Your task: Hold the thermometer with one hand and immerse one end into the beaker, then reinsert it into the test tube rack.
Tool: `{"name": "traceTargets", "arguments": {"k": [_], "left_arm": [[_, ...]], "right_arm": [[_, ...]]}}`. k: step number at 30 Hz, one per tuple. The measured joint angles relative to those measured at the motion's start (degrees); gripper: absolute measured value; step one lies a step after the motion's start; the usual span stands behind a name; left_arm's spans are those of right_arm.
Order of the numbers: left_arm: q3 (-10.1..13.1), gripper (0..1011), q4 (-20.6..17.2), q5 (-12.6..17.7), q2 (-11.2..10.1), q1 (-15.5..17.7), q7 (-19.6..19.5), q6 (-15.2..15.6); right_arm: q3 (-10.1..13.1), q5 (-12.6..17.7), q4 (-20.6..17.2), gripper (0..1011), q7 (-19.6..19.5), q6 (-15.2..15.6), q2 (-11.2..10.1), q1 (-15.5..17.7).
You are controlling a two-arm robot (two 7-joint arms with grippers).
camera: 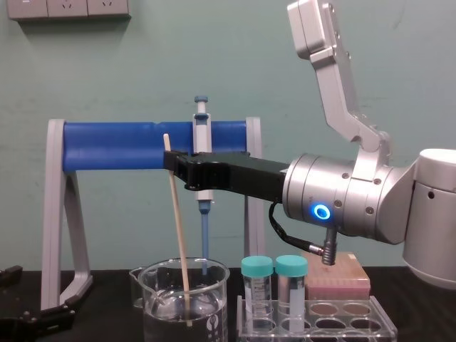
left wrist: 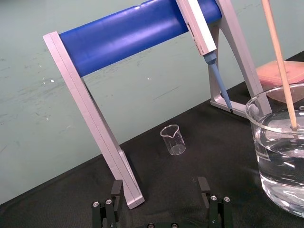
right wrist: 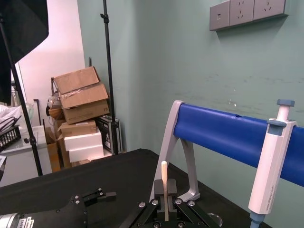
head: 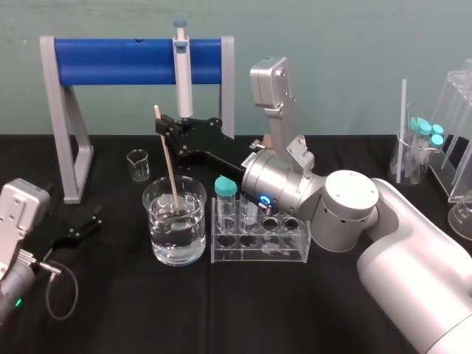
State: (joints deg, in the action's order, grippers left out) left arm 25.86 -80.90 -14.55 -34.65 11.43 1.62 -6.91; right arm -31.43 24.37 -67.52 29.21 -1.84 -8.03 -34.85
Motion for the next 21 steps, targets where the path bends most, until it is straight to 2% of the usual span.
{"name": "traceTargets", "arguments": {"k": [21], "left_arm": [[0.0, 1004, 0.0, 0.0, 0.0, 0.0, 0.0, 0.0]], "right_arm": [[0.0, 0.0, 0.0, 36, 0.0, 0.0, 0.0, 0.0]]}}
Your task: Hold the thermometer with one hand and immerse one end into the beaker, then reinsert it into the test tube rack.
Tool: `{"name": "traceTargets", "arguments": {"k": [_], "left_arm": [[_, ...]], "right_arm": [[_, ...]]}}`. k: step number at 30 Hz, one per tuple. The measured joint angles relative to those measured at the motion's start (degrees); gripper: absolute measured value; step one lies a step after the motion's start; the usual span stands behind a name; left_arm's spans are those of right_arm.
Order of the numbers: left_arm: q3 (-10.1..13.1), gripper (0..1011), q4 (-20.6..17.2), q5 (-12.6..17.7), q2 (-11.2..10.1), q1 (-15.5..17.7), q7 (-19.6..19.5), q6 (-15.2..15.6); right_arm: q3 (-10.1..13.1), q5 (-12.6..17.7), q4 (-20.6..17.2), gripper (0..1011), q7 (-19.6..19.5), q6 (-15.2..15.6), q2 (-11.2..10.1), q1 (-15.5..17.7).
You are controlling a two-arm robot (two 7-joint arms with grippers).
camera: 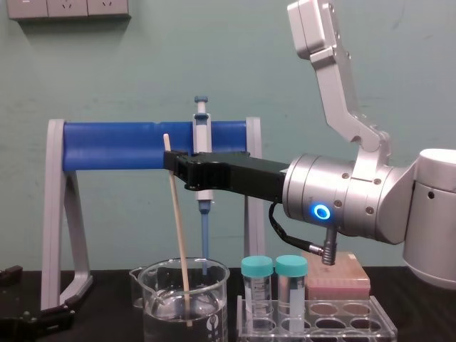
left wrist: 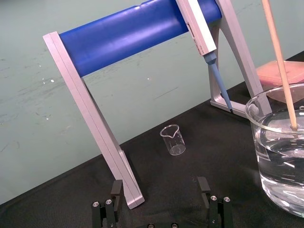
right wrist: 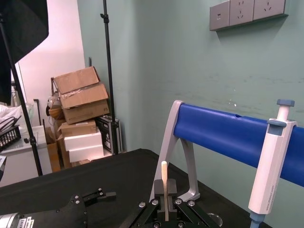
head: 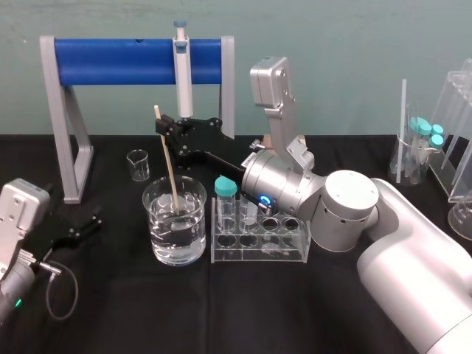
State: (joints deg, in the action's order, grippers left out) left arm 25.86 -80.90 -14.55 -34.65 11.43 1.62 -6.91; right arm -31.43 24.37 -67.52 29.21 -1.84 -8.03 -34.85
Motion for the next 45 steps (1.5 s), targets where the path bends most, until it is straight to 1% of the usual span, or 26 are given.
{"name": "traceTargets", "arguments": {"k": [45], "left_arm": [[0.0, 1003, 0.0, 0.0, 0.0, 0.0, 0.0, 0.0]], "right_arm": [[0.0, 0.0, 0.0, 36, 0.0, 0.0, 0.0, 0.0]]}}
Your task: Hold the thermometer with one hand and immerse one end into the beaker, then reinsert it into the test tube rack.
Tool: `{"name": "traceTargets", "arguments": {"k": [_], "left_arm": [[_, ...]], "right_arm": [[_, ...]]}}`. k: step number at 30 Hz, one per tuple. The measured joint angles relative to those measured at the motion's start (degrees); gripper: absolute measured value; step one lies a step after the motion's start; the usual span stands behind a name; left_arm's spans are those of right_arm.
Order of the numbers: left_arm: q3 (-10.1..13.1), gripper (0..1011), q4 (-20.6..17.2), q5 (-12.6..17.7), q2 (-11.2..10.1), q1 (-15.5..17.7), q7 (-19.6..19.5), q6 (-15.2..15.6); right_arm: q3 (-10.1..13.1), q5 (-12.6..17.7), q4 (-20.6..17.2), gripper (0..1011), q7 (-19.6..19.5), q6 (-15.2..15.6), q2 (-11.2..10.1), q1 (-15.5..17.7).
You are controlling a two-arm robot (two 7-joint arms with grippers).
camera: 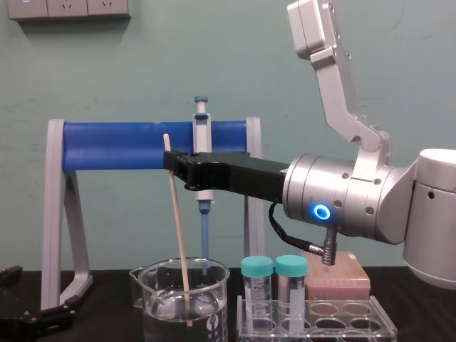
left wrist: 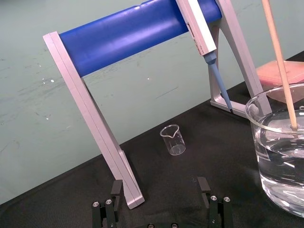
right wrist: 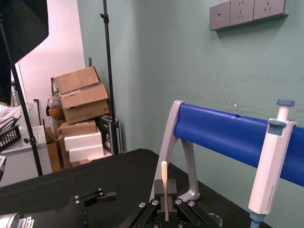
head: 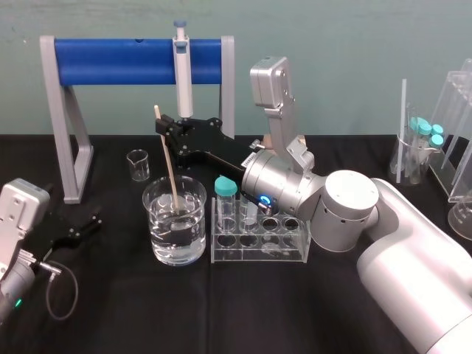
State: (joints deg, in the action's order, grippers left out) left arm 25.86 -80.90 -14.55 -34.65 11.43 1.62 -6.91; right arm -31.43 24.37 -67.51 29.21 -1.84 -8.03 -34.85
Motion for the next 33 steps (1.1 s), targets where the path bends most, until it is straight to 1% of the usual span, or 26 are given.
{"name": "traceTargets", "arguments": {"k": [28, 33], "left_arm": [[0.0, 1004, 0.0, 0.0, 0.0, 0.0, 0.0, 0.0], [0.0, 1004, 0.0, 0.0, 0.0, 0.0, 0.0, 0.0]], "right_arm": [[0.01, -0.02, -0.03, 36, -0.04, 0.0, 0.0, 0.09], [0.2, -0.08, -1.63, 36, -0.66, 0.0, -0.07, 1.31]]}}
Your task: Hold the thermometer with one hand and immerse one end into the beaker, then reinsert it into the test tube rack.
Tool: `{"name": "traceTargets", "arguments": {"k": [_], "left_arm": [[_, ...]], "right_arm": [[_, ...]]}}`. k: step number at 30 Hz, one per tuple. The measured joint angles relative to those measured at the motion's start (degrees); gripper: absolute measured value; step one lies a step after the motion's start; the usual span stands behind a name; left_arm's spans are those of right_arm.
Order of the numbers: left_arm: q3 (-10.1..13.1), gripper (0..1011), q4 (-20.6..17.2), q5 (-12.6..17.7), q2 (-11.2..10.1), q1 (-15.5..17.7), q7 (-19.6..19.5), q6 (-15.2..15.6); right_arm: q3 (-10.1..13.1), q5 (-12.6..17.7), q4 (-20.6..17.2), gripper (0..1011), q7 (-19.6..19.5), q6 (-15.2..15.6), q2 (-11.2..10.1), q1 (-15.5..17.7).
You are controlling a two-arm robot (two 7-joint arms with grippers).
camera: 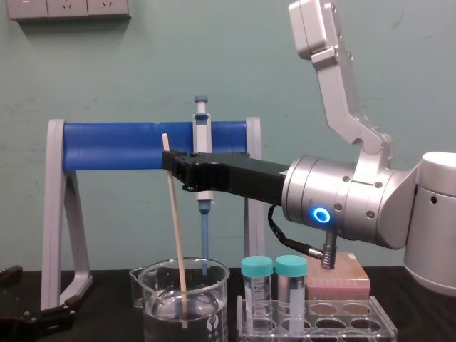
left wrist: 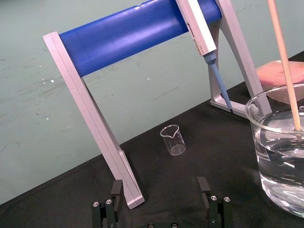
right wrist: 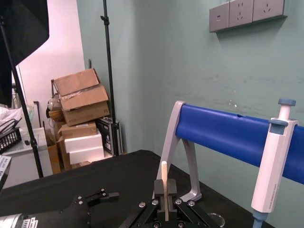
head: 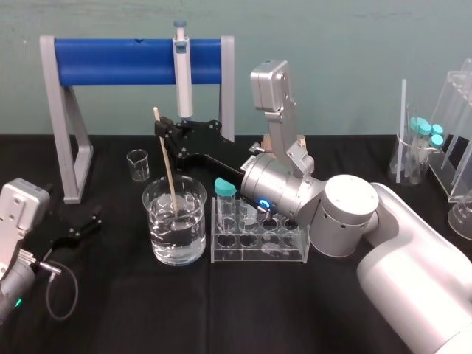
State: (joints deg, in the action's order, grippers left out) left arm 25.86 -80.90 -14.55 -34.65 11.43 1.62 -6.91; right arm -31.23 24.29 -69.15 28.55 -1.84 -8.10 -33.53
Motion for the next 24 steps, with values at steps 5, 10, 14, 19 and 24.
{"name": "traceTargets", "arguments": {"k": [5, 10, 14, 19, 24], "left_arm": [[0.0, 1004, 0.0, 0.0, 0.0, 0.0, 0.0, 0.0], [0.0, 1004, 0.0, 0.0, 0.0, 0.0, 0.0, 0.0], [0.0, 1004, 0.0, 0.0, 0.0, 0.0, 0.0, 0.0], [0.0, 1004, 0.0, 0.0, 0.0, 0.0, 0.0, 0.0], [0.0, 1004, 0.0, 0.0, 0.0, 0.0, 0.0, 0.0]], "right_arm": [[0.36, -0.13, -1.3, 36, -0.39, -0.19, -0.1, 0.54], [1.01, -0.04, -3.46, 36, -0.73, 0.03, -0.52, 0.9], [1.56, 0.5, -5.54, 36, -0.87, 0.89, -1.09, 1.09], [2.5, 2.08, -8.39, 36, -1.17, 2.7, -1.79, 1.3], [4.12, 5.6, -12.99, 36, -2.11, 6.78, -3.04, 1.53]]}}
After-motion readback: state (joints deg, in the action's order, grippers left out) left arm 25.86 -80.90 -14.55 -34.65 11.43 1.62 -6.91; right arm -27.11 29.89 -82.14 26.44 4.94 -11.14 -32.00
